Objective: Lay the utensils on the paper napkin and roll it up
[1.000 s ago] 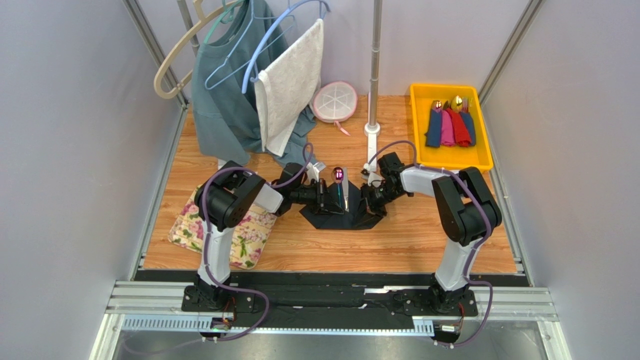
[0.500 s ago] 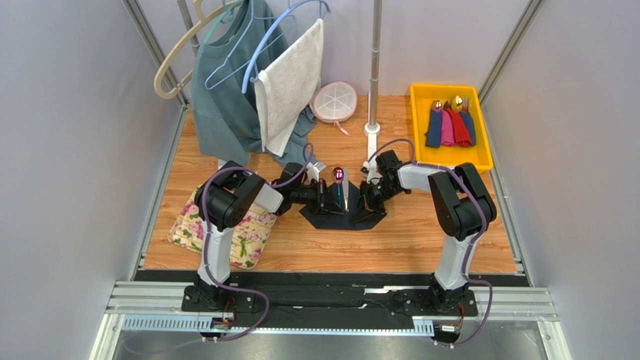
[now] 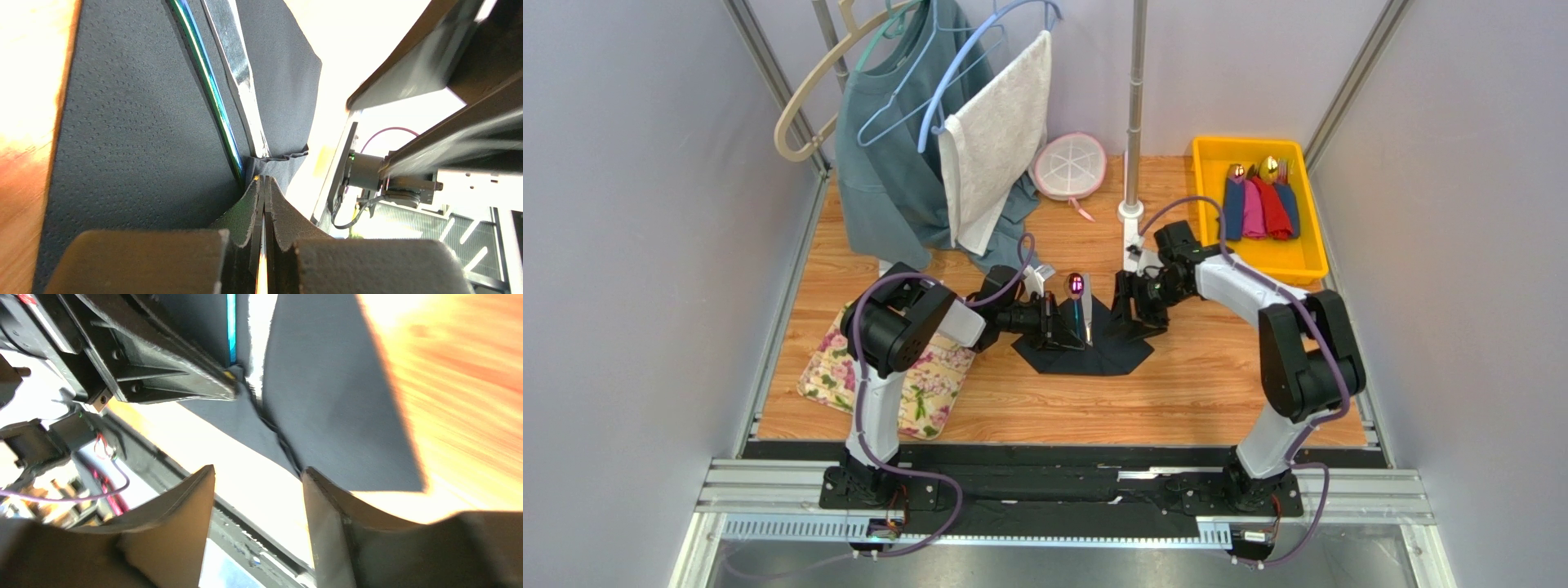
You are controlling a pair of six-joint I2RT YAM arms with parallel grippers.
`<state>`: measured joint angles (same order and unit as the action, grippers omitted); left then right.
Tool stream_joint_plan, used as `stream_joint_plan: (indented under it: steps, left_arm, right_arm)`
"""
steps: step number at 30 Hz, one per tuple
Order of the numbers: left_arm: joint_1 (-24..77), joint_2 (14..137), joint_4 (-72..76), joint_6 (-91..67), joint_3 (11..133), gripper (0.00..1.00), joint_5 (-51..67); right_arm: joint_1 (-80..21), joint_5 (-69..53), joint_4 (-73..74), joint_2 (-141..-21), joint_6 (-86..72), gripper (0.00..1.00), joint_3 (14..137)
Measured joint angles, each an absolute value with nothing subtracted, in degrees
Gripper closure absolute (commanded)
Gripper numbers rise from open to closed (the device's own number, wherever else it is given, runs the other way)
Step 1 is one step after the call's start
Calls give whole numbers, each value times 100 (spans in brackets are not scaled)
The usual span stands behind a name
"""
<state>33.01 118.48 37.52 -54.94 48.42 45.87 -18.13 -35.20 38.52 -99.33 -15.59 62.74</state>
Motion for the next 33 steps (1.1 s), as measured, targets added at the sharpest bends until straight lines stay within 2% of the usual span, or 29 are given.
stream_joint_plan:
  steps: [2,3,4,12,18,33]
  left_arm:
    - [3301,11850,3752,-5494,4842,96,4587]
    - [3301,11850,3752,-5494,4842,96,4587]
    - [3301,11850,3752,-5494,4842,96,4587]
    - [3301,11852,3752,-5494,4845,96,4587]
    - [3301,11852,3752,-5494,4845,96,4589]
    - [3301,11869,3769,-5496,4851,96,4595]
  right_arm:
    - [-1636,-3365,3990,-9736,-1455,34,6296]
    - [-1553,-3277,4058,-9697,-1398,26,6296]
    - [-1485,-3175,4128,-9697,-1354,25,6294]
    - [-1319,-2414,4377,-9931,-1131,23,6121]
    - [-1304,-2484,4451,-10193,-1197,23,6160]
    - [-1293,-4613,3468,-10794,-2029,35,6053]
